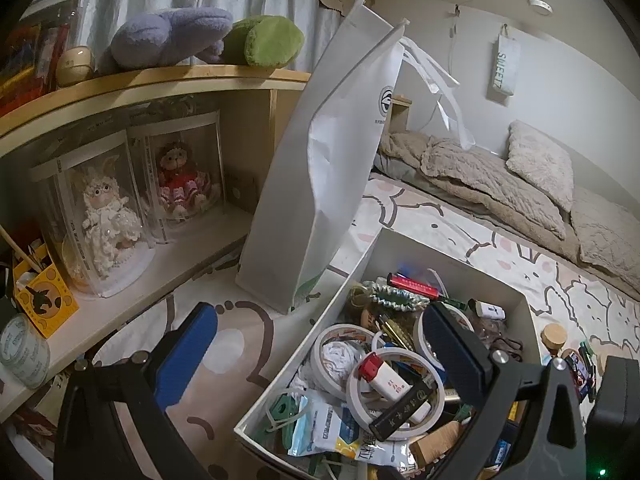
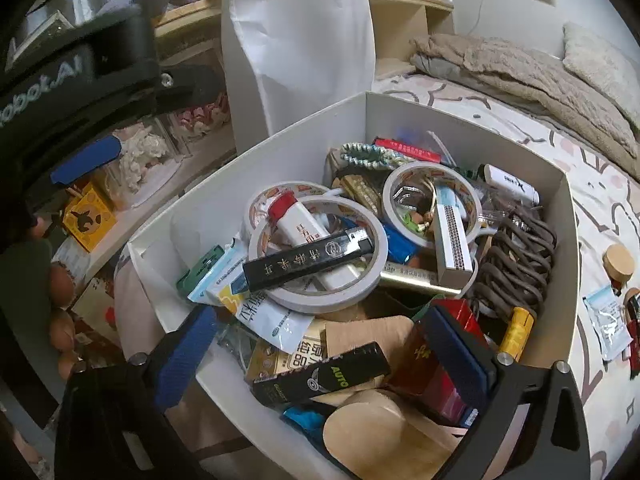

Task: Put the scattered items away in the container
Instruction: 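Lower the AUTO tube into the box and open right gripper, then withdraw both tools from the box toward the items on the sheet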

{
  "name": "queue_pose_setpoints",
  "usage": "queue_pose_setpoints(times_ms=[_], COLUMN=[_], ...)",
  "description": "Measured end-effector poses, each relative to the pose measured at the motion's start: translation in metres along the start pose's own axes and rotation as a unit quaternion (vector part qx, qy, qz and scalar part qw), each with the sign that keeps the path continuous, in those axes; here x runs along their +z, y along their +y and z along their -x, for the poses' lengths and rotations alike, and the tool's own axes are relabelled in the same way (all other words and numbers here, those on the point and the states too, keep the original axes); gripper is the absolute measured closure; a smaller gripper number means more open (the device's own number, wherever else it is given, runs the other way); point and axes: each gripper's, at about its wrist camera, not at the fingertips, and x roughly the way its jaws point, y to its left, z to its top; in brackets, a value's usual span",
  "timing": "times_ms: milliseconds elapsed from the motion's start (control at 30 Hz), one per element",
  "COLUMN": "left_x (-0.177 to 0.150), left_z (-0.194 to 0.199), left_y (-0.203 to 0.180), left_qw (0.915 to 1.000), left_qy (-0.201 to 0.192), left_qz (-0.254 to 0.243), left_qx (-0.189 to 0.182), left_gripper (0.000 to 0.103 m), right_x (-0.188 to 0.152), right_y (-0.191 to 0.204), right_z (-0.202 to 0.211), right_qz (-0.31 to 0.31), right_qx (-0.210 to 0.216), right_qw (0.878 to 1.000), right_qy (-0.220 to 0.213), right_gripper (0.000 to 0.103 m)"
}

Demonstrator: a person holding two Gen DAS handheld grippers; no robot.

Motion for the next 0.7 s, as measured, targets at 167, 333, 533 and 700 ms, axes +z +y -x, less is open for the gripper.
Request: queue_pose_setpoints(times_ms=[167, 333, 533, 700], left_x=[0.000, -0.001, -0.001, -0.001], left_z=[-0.001, -0.003, -0.001, 0.000], left_y=[-0.001, -0.004, -0.007, -0.009], left_qw=[1.0000, 0.9998, 0.9997, 0.9996], left_qy=[0.000, 0.005, 0.003, 0.002], left_qz=[-0.004, -0.015, -0.019, -0.022], left_qx=[0.007, 0.012, 0.014, 0.018], left_gripper=[0.000, 0.000, 0.000, 0.000], right_x=[0.000, 0.001, 0.002, 0.003], right_y=[-0.001, -0.002, -0.006, -0.013], right_z=[0.003, 0.005, 0.009, 0.017], right_qz=[0.000, 0.000, 0.000, -0.006], right_qx=[0.001, -0.002, -0.007, -0.007], right_qw=[1.000, 1.000, 1.000, 1.000], right_qy=[-0.005, -0.009, -0.012, -0.024], right_gripper=[0.000, 0.000, 0.000, 0.000])
